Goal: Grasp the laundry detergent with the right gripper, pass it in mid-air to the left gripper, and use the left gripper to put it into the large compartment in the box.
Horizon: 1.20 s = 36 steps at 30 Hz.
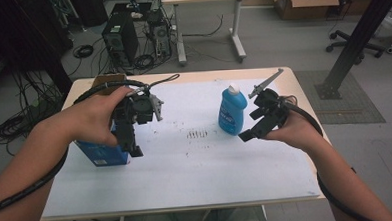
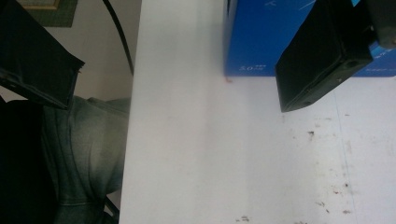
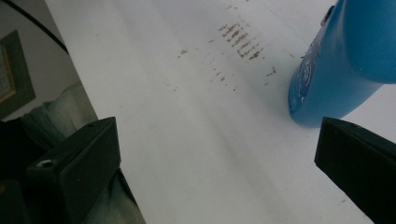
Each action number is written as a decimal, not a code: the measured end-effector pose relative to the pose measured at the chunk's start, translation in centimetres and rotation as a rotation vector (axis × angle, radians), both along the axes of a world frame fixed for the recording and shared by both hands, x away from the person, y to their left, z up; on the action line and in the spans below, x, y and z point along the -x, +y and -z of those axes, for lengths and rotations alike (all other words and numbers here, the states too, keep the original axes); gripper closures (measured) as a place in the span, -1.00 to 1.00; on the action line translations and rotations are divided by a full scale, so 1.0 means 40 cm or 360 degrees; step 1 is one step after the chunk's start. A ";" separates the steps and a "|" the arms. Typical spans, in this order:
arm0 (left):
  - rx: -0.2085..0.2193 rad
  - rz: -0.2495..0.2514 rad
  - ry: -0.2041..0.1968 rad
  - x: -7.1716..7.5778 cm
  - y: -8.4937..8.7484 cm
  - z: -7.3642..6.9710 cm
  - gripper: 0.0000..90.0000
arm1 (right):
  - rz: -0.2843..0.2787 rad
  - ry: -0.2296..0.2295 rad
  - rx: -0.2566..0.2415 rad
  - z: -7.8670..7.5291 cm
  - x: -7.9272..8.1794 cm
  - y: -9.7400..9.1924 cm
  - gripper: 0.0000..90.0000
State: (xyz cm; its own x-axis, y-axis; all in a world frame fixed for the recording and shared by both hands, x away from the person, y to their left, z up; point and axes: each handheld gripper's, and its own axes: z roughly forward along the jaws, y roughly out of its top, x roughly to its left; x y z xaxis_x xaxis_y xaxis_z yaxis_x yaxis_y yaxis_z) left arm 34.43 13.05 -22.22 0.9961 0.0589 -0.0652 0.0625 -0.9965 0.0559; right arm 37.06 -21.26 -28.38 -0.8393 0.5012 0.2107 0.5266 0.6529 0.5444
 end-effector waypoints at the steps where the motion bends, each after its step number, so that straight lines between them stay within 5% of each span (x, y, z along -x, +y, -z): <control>1: -0.0008 -0.0004 0.0002 0.001 0.001 -0.001 -1.00 | 0.0015 -0.0013 -0.0003 0.007 0.001 -0.003 -1.00; 14: -0.0002 -0.0006 -0.0004 0.002 0.011 -0.005 -1.00 | 0.0247 -0.0170 -0.0168 0.109 -0.003 -0.045 -1.00; 36: 0.0019 0.0003 -0.0013 0.003 0.009 -0.016 -1.00 | 0.0444 -0.0316 -0.0369 0.227 -0.020 -0.058 -1.00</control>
State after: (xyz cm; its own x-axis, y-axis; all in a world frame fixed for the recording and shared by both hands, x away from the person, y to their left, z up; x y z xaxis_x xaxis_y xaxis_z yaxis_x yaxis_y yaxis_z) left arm 34.33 13.41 -21.58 0.9967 0.0562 -0.0578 0.0601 -0.9959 0.0680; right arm 37.86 -23.60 -37.46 -0.7135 0.6737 0.1924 0.5358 0.3478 0.7694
